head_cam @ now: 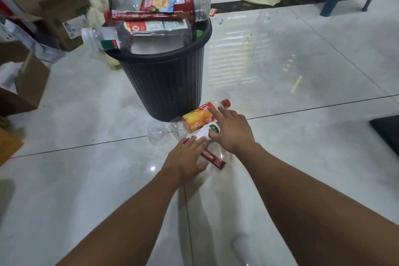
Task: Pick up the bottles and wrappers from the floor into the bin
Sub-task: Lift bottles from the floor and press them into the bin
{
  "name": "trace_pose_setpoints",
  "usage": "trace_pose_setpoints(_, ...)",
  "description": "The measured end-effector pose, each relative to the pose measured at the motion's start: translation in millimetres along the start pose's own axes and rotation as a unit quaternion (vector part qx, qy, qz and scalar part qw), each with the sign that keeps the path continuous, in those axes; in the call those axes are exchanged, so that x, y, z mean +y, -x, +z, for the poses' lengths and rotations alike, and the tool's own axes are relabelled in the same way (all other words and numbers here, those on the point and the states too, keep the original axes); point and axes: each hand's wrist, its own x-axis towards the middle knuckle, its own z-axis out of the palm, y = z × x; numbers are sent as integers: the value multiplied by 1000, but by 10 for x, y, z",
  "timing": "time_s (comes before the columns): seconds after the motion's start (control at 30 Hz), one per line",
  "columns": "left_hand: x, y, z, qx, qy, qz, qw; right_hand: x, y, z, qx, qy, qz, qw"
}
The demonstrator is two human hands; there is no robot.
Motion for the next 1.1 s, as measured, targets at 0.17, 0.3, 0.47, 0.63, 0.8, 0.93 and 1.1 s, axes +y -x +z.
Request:
trace_pose_setpoints(0.17,155,-85,150,-26,-19,103,994,88,-29,120,-11,8,6,1000)
trace_pose_setpoints(0.3,175,-148,178,-66,5,84,994,100,-30,198,-25,2,7,1000)
trace_pose_setpoints(0.47,162,-278,204,-43,-21,67,997,97,-59,229,-31,-3,10,999)
trace_pose_setpoints(0.63,240,-298,297,-27,-79,67,994,113,-61,270,-21,-13,8,1000)
trace_pose_setpoints(0.8,230,-171,268,-54,-82,65,993,77,-47,282,-30,-12,5,999)
trace_pose_setpoints(0.93,200,-108,163,-96,-45,52,993,47,-27,262,-19,-2,2,1000)
trace_pose_setpoints(1.1,105,-65,17,-63,-86,71,992,46,-46,197,18,11,21,1000)
